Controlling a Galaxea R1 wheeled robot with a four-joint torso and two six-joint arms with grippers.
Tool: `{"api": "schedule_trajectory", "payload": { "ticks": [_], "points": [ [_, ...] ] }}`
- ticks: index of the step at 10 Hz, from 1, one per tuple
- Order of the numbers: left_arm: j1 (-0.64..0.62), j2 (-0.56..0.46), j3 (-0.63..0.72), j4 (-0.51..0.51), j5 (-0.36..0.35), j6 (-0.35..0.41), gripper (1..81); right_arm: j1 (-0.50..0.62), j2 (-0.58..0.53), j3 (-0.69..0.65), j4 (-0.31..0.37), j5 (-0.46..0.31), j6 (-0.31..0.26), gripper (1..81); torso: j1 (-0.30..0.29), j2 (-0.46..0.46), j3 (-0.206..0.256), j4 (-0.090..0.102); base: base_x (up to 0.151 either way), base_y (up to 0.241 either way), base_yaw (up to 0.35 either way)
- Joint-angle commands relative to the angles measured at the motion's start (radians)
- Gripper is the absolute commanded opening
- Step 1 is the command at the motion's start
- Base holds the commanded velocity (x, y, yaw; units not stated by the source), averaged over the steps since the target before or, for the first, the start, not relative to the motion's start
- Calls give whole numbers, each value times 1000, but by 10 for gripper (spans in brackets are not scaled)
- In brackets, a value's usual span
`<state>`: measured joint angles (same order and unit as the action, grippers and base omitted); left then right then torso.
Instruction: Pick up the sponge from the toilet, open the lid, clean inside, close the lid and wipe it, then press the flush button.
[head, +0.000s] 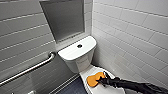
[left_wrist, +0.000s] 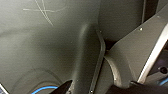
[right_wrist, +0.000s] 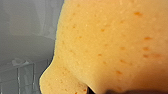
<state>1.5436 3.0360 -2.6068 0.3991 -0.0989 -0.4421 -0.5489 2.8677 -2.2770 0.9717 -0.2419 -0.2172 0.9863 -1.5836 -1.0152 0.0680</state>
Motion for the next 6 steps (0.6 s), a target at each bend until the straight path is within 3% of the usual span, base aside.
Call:
{"api": "schedule_trajectory", "payload": {
  "ticks": [1,6],
  "points": [
    [13,8,11,1,67,6,811,114,72,-74,-30,-200,-7,10,0,0,0,0,0,0,0],
    [13,11,11,6,67,5,811,-19,-34,-84,-36,-201,-5,10,0,0,0,0,0,0,0]
  ]
}}
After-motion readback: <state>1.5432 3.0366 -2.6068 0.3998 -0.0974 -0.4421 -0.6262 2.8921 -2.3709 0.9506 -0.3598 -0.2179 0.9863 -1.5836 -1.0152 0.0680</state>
